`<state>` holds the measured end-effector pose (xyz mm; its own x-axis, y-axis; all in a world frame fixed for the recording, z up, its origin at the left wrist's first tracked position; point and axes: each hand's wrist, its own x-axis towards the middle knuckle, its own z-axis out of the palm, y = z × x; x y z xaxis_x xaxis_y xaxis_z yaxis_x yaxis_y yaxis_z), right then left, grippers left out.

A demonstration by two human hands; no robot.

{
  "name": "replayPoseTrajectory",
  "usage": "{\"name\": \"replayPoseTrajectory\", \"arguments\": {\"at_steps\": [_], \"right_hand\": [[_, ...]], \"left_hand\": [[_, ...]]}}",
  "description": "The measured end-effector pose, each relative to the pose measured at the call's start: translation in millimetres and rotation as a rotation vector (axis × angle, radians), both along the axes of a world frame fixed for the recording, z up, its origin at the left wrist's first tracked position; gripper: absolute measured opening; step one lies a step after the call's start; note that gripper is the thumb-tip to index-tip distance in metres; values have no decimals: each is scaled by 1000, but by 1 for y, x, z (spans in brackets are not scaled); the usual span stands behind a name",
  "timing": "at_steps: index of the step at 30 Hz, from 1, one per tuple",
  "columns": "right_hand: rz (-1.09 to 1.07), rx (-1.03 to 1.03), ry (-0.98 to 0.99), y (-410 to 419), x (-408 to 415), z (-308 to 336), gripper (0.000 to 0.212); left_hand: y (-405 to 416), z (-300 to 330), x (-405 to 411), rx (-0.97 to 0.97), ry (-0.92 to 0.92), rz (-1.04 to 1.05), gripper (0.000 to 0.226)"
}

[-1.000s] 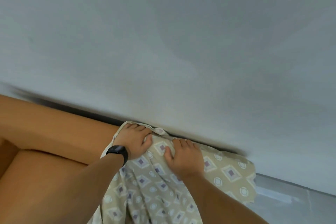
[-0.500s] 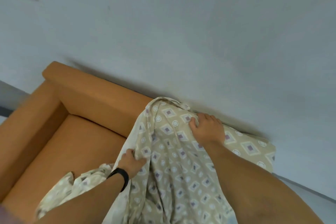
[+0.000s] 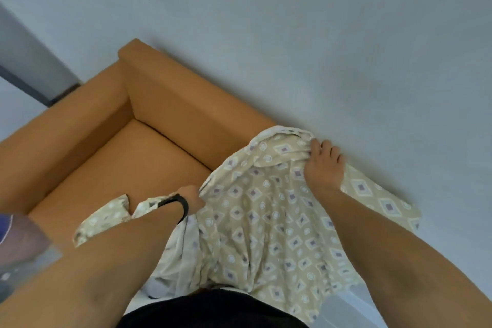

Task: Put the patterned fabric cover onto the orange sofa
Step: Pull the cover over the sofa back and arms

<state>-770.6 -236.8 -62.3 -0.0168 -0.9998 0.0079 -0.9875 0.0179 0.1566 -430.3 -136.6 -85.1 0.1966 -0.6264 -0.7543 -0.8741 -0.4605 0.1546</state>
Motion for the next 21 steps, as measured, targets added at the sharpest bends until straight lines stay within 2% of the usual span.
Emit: {"name": "replayPoseTrajectory", "arguments": {"at_steps": [2, 5, 7, 9, 11, 13, 15, 17, 18, 20, 21], "right_hand": [[71, 23, -26, 3, 18, 6, 48], [266, 78, -224, 18, 65, 11, 56], [417, 126, -347, 25, 104, 18, 64], [434, 143, -462, 21, 138, 25, 81], [356, 129, -613, 11, 164, 39, 94], [328, 37, -737, -4, 183, 57, 97], [308, -96, -829, -23, 189, 76, 97], [276, -154, -843, -39, 187, 91, 94], [268, -129, -786, -43, 185, 97, 82], [254, -30, -603, -47, 177, 106, 39], [240, 20, -532, -47, 173, 108, 26]], "left_hand": [[9, 3, 16, -50, -30, 37, 15], [-2, 16, 36, -365, 88, 246, 13], [-35, 47, 42, -567, 199, 387, 16], [-78, 93, 46, -703, 250, 411, 12], [-118, 143, 46, -802, 266, 189, 14], [-141, 182, 39, -833, 177, -182, 30], [-143, 194, 26, -833, 68, -482, 39], [-128, 176, 16, -839, 5, -656, 53], [-116, 162, 12, -815, -34, -688, 62], [-97, 130, 9, -763, -152, -696, 83], [-88, 117, 10, -744, -217, -680, 92]]}}
